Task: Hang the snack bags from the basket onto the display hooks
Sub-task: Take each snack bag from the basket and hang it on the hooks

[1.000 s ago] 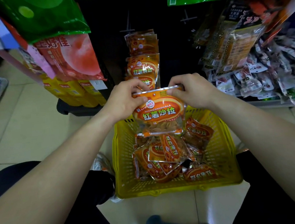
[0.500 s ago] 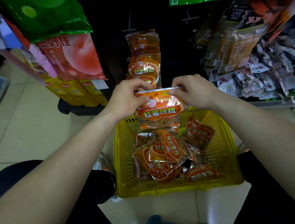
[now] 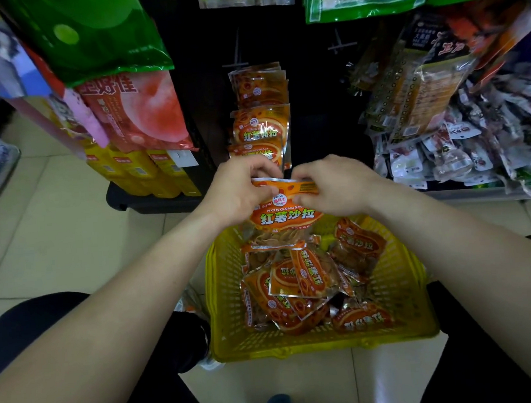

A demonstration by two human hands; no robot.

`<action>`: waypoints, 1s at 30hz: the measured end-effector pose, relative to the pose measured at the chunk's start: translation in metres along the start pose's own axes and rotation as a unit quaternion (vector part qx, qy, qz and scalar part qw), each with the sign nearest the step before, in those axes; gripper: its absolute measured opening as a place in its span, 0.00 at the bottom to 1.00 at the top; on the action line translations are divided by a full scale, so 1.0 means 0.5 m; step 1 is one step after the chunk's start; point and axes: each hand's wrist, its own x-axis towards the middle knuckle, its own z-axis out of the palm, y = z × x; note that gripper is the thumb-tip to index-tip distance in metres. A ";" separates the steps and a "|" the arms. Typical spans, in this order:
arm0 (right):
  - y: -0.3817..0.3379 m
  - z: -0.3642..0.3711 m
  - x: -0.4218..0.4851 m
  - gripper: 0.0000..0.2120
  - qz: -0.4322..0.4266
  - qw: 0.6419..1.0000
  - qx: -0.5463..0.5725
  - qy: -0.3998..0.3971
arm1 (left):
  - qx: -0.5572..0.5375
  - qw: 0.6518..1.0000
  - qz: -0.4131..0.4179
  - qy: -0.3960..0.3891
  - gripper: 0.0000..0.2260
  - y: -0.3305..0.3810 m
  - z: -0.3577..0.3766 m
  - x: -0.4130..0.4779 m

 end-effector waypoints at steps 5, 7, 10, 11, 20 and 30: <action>-0.027 0.026 0.014 0.06 0.032 0.999 0.003 0.036 | -0.013 0.999 -0.007 0.036 0.09 -0.008 -0.008 -0.006; -0.028 0.014 0.023 0.10 0.055 0.996 -0.015 0.069 | -0.039 0.996 -0.022 0.075 0.11 -0.015 -0.019 -0.006; -0.013 -0.023 0.041 0.11 0.080 0.990 -0.028 0.116 | -0.071 0.990 -0.044 0.113 0.15 -0.040 -0.048 -0.003; -0.005 -0.038 0.049 0.11 0.086 0.988 -0.033 0.124 | -0.077 0.989 -0.060 0.115 0.15 -0.053 -0.058 -0.003; 0.050 -0.049 0.175 0.14 0.108 0.983 -0.122 0.082 | 0.018 0.990 -0.135 0.038 0.05 -0.161 -0.038 0.003; 0.111 0.070 0.306 0.18 0.125 0.986 -0.110 0.009 | 0.026 0.978 -0.207 -0.014 0.05 -0.265 0.073 0.111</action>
